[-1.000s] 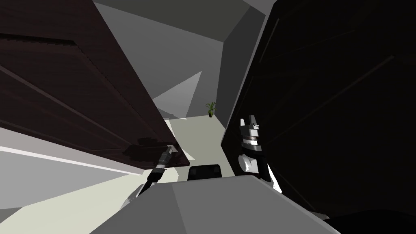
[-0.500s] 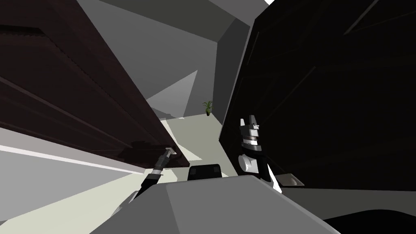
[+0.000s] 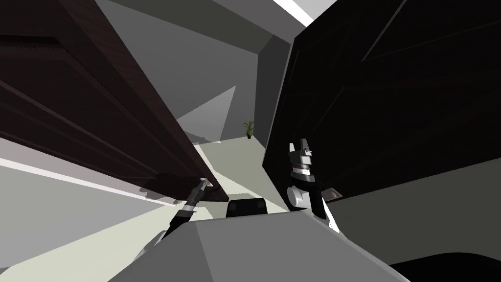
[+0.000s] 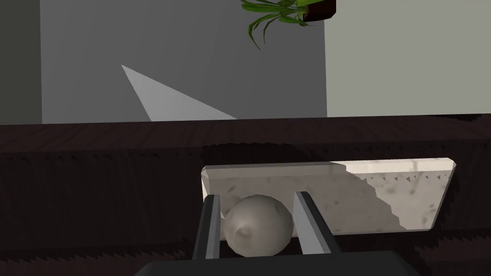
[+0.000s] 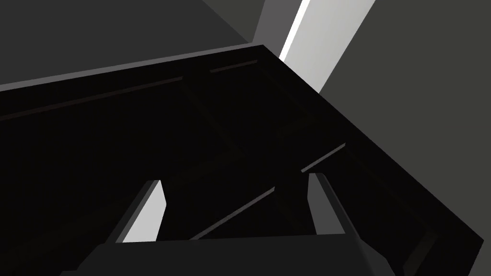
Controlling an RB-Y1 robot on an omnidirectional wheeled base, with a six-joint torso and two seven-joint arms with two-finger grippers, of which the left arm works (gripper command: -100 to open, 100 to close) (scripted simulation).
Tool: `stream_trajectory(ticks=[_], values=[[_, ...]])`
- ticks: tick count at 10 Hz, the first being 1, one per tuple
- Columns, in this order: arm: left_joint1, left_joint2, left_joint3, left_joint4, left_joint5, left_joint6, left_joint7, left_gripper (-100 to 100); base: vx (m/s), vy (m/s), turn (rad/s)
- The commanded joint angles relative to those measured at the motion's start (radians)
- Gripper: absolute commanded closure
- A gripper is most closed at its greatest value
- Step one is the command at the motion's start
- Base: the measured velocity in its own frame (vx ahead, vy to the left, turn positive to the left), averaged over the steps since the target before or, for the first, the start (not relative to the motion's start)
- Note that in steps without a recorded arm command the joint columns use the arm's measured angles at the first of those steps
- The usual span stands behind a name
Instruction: Pull the door open
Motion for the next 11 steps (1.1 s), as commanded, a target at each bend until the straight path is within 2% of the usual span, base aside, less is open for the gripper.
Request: stream_trajectory(ticks=[1,4,6,7,9,10,11], values=[[-0.018,-0.009,0.004,0.002,-0.011,0.020,-0.002,100,-0.210,0.058,-0.086],[-0.089,-0.033,0.016,0.055,-0.037,0.037,0.000,100,-0.230,0.069,-0.095],[-0.123,-0.044,0.021,0.080,-0.050,0.045,0.001,100,-0.162,0.055,-0.052],[-0.158,-0.055,0.027,0.106,-0.062,0.053,0.002,100,-0.209,0.079,-0.115],[-0.203,-0.070,0.034,0.140,-0.079,0.063,0.003,100,-0.241,0.114,-0.128],[-0.235,-0.081,0.039,0.164,-0.091,0.071,0.004,100,-0.226,0.082,-0.090],[-0.246,-0.084,0.041,0.171,-0.095,0.073,0.005,100,-0.192,0.069,-0.066]])
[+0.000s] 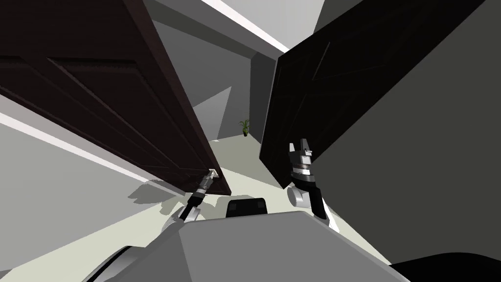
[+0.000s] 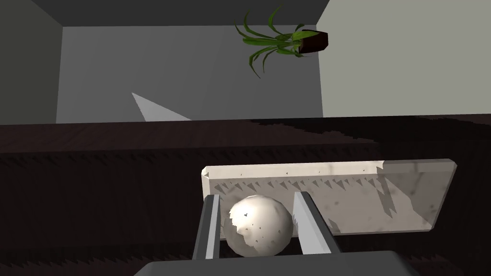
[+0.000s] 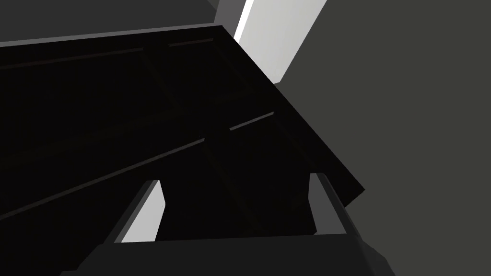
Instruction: Pull the door open
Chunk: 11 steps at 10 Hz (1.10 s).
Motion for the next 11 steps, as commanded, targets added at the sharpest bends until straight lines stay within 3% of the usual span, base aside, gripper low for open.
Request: stream_trajectory(ticks=[1,5,6,11], values=[[-0.033,-0.014,0.001,0.031,-0.013,0.003,0.002,100,-0.167,0.067,-0.045],[-0.107,-0.038,0.013,0.086,-0.040,0.020,0.005,100,-0.176,0.109,-0.077],[-0.092,-0.036,0.009,0.067,-0.038,0.028,0.005,100,-0.059,0.047,-0.046],[-0.089,-0.039,0.009,0.058,-0.007,0.043,-0.016,100,-0.178,0.102,-0.221]])
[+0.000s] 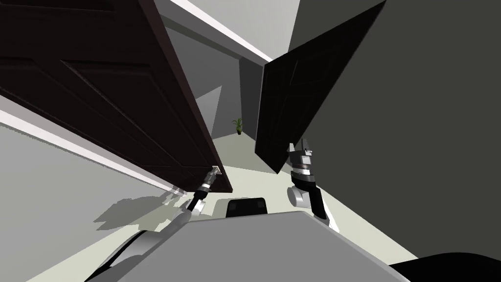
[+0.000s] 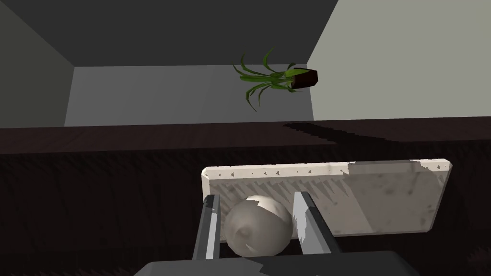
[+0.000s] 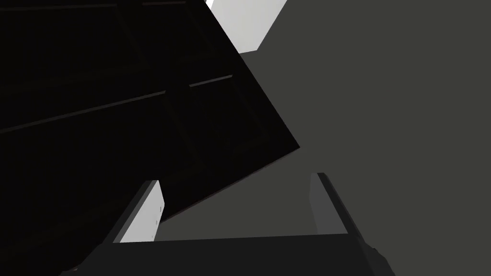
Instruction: Pull the door open
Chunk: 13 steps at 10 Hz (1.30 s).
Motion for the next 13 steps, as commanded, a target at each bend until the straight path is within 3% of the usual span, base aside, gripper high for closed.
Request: stream_trajectory(ticks=[1,6,8,9,10,13], values=[[0.004,-0.001,0.000,-0.006,0.013,0.007,-0.009,100,-0.229,0.125,-0.281],[0.008,-0.001,0.002,-0.016,0.048,0.020,-0.031,100,-0.225,0.099,-0.221],[0.011,-0.003,0.001,-0.021,0.048,0.026,-0.032,100,-0.148,0.073,-0.079],[0.030,0.017,-0.015,-0.018,0.043,-0.004,-0.011,100,-0.146,0.029,-0.141],[0.035,0.024,-0.019,-0.017,0.042,-0.014,-0.004,100,-0.192,0.049,-0.127],[0.070,0.068,-0.046,-0.012,0.033,-0.077,0.040,100,-0.191,0.065,-0.126]])
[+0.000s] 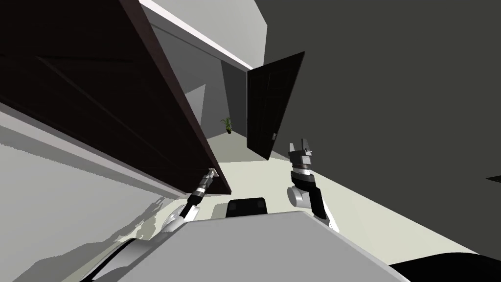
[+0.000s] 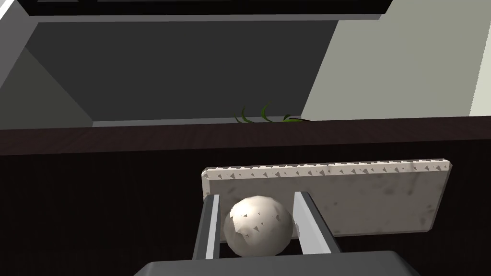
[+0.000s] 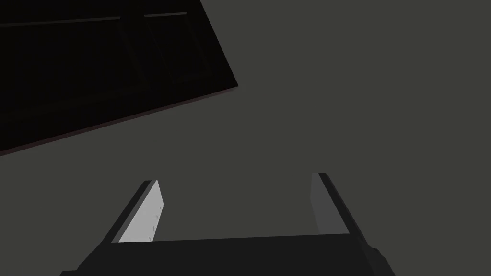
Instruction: Pull the door open
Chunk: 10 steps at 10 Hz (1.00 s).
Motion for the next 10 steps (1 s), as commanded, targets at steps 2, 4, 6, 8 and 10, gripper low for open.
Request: stream_trajectory(ticks=[2,4,6,8,10], values=[[0.028,0.026,-0.013,0.010,-0.004,-0.034,0.024,100,-0.175,0.051,-0.079],[0.044,0.046,-0.025,-0.001,-0.007,-0.062,0.044,100,-0.087,0.014,-0.035],[0.061,0.047,-0.031,-0.005,-0.009,-0.072,0.044,100,-0.079,0.028,-0.071],[0.066,0.051,-0.034,-0.003,-0.010,-0.082,0.047,100,-0.123,0.066,-0.090],[0.088,0.072,-0.048,0.006,-0.012,-0.129,0.061,100,-0.153,0.095,-0.156]])
